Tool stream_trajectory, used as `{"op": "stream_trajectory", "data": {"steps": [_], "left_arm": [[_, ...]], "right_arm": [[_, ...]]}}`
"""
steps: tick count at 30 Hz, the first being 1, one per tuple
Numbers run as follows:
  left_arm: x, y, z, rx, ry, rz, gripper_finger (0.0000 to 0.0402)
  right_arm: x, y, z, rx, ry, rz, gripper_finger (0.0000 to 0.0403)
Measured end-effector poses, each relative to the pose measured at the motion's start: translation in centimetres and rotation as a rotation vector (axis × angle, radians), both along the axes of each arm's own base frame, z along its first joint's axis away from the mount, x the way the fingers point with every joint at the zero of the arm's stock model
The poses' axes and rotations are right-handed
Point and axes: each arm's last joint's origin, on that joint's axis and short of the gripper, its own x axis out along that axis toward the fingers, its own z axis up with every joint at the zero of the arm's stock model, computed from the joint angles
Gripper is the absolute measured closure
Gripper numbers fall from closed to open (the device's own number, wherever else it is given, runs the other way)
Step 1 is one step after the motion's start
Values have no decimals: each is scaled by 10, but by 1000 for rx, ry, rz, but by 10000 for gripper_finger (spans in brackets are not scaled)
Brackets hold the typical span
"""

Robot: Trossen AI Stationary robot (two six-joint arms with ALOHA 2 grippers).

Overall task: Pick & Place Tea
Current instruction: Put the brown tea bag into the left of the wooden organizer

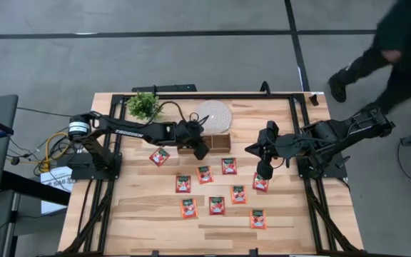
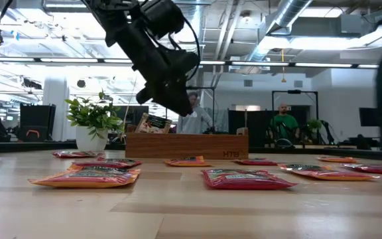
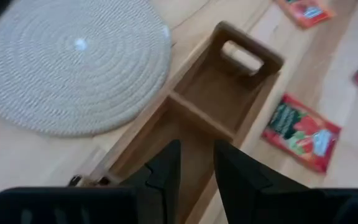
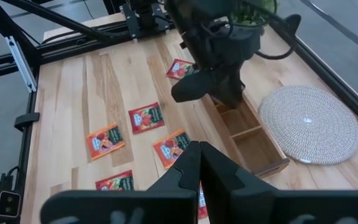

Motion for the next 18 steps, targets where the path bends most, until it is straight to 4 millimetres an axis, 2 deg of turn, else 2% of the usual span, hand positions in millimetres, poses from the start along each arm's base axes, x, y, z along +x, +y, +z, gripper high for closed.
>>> {"op": "stream_trajectory", "data": {"steps": [18], "left_arm": [[-14,0,-11,28,191,43,314]], "right_arm": [[0,0,0,-25,4,18,403]]}}
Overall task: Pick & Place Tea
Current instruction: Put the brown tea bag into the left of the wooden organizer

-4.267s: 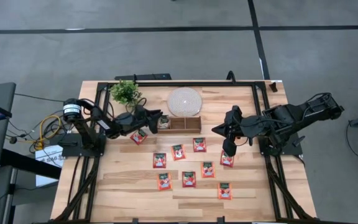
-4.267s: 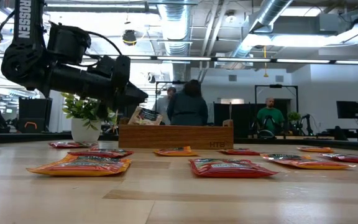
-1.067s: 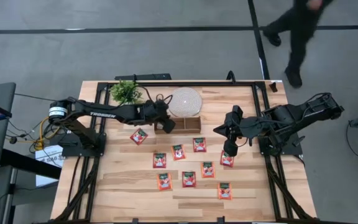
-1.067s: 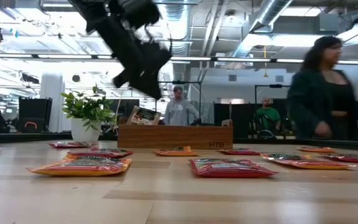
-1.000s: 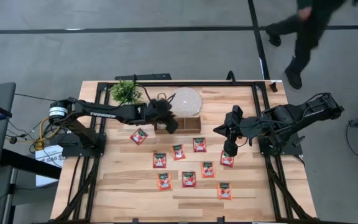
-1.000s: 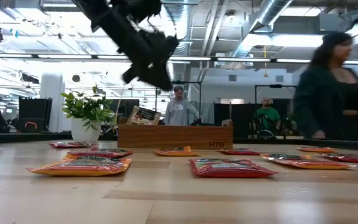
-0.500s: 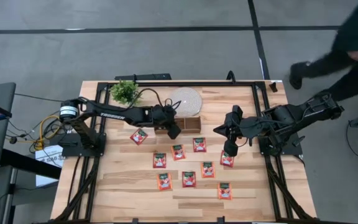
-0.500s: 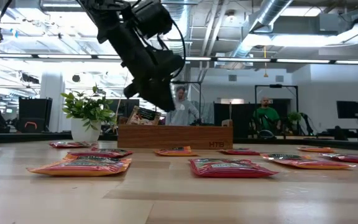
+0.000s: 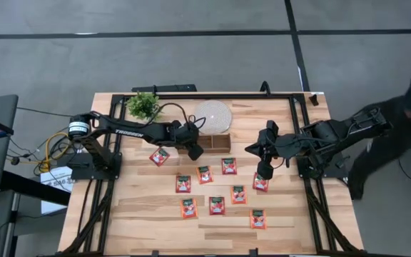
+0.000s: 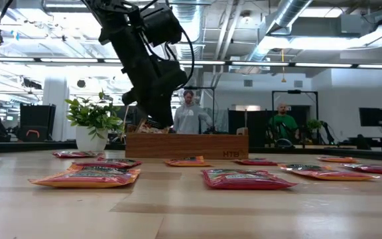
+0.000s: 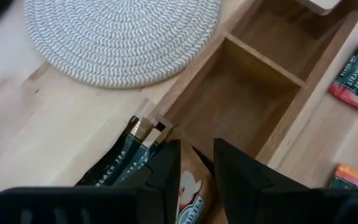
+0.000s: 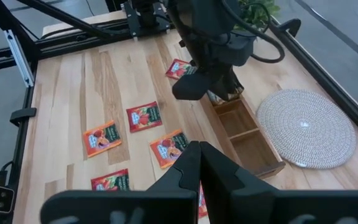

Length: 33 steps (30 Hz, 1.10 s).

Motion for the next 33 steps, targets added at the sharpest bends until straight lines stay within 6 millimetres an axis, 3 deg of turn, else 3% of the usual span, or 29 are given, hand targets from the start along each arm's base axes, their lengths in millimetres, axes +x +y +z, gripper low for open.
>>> {"op": "stream_trajectory", "data": {"steps": [8,15,20,28,33], "left_arm": [[5,3,25,86,53,39,314],[3,3,28,90,79,39,314],[-16,2,46,108,106,108,314],[-75,-12,96,180,103,266,314],[-114,-21,108,160,-2,312,314]], "right_arm": [[0,0,0,-2,0,1,403],[-1,2,0,-6,1,13,403],[4,1,-3,-4,10,-2,403],[63,-13,-42,-63,118,-89,403],[107,-38,-68,-50,100,-97,403]]}}
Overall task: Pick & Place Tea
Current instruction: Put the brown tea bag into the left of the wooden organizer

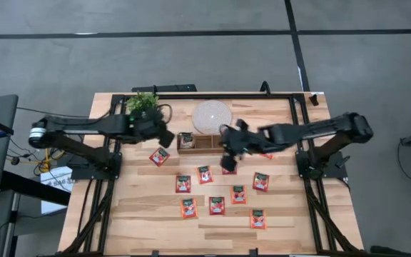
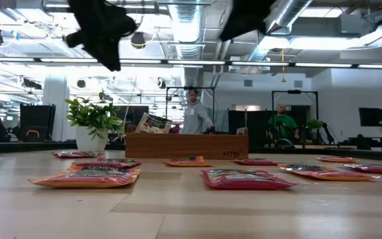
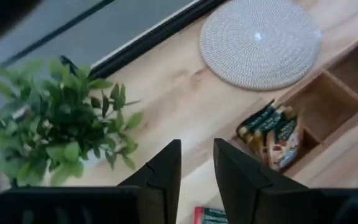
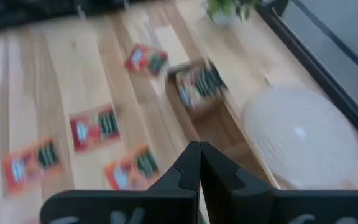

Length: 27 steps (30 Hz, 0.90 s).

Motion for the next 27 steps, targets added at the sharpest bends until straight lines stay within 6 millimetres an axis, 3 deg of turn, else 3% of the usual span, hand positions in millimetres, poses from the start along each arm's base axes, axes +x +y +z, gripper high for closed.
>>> {"op": "stream_trajectory", "data": {"steps": [8,12,17,20,27], "left_arm": [[-45,-16,-2,-84,-165,-9,314],[-56,-19,2,-51,-231,-23,314],[-63,-18,4,-14,-270,-3,314],[-64,-18,5,-3,-274,4,314],[-64,-18,6,1,-293,20,314]], "right_arm": [[49,-49,-46,193,3,-11,403],[70,-64,-70,248,61,-14,403],[94,-78,-82,259,65,-16,403],[98,-88,-86,239,89,-19,403],[89,-113,-87,232,149,-72,403]]}}
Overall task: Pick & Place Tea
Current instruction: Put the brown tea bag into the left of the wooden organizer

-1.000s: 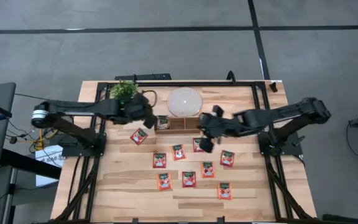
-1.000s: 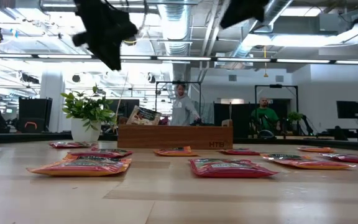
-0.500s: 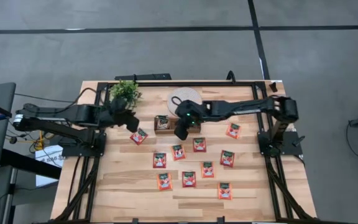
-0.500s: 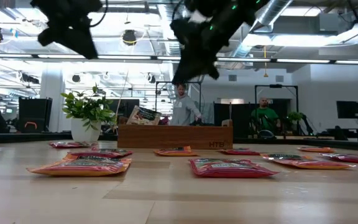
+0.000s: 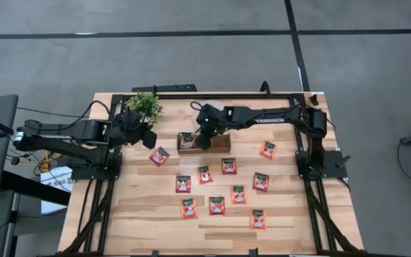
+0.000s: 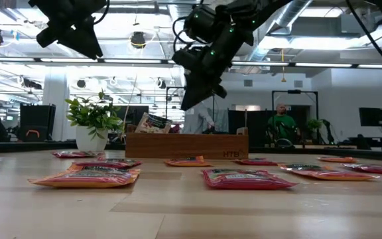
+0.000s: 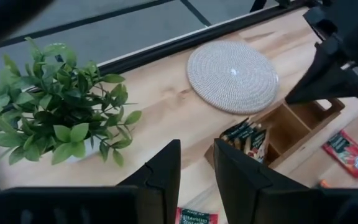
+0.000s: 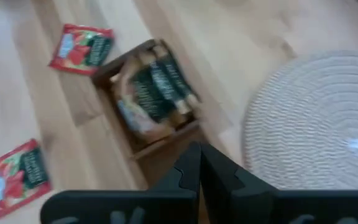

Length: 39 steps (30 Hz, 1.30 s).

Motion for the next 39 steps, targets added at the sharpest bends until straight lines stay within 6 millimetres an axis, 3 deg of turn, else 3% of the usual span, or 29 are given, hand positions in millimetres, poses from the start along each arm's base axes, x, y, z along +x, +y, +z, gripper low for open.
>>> {"op": "stream_trajectory", "data": {"steps": [11,25,33,39], "left_arm": [[0,0,0,1,2,-2,314],[5,-1,3,14,-10,-65,314],[25,-4,5,89,4,-252,314],[59,-5,2,257,65,-442,314]], "right_arm": [[12,3,-23,66,-2,-38,403],[18,7,-18,61,-76,-103,403],[17,7,-17,54,-75,-17,403],[9,10,16,-9,-148,59,403]]}}
